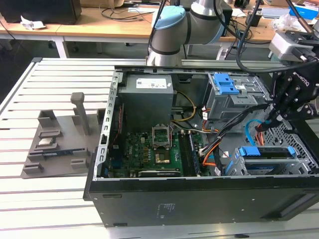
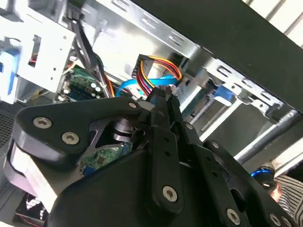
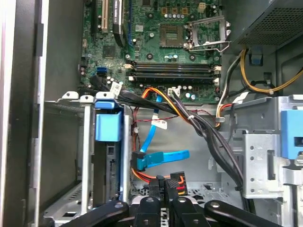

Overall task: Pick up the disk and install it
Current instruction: 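Insert the first disk wire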

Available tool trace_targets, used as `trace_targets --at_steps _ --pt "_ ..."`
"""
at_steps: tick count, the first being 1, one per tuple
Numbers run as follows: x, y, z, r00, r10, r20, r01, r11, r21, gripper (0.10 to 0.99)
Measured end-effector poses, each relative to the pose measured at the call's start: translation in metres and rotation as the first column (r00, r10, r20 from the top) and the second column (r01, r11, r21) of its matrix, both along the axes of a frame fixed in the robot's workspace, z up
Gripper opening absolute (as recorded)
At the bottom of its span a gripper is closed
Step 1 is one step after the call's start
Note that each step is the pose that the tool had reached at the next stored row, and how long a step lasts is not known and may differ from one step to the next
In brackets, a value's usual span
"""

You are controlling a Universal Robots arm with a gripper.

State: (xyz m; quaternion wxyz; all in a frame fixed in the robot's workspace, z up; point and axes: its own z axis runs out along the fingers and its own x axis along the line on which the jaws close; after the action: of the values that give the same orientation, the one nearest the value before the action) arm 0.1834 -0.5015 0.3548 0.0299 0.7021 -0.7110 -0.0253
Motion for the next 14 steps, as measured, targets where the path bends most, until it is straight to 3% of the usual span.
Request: trace_targets --at_steps 4,6,9,14 --pt "0.0001 -0.0236 -0.0005 1.0000 0.000 0.0000 0.000 0.9999 -0.014 0.169" --pt "0.0001 -0.0316 -0.0010 1.0000 0.000 0.0000 0.000 0.9998 -0.019 0.169" --pt "0.0001 -0.0395 -0.0034 1.0000 -0.001 -0.0001 0.001 0.9997 -0.023 0.169" --pt "0.0012 -0.0390 -0.0073 0.9997 -0.024 0.0000 0.024 0.9994 -0.026 0.169"
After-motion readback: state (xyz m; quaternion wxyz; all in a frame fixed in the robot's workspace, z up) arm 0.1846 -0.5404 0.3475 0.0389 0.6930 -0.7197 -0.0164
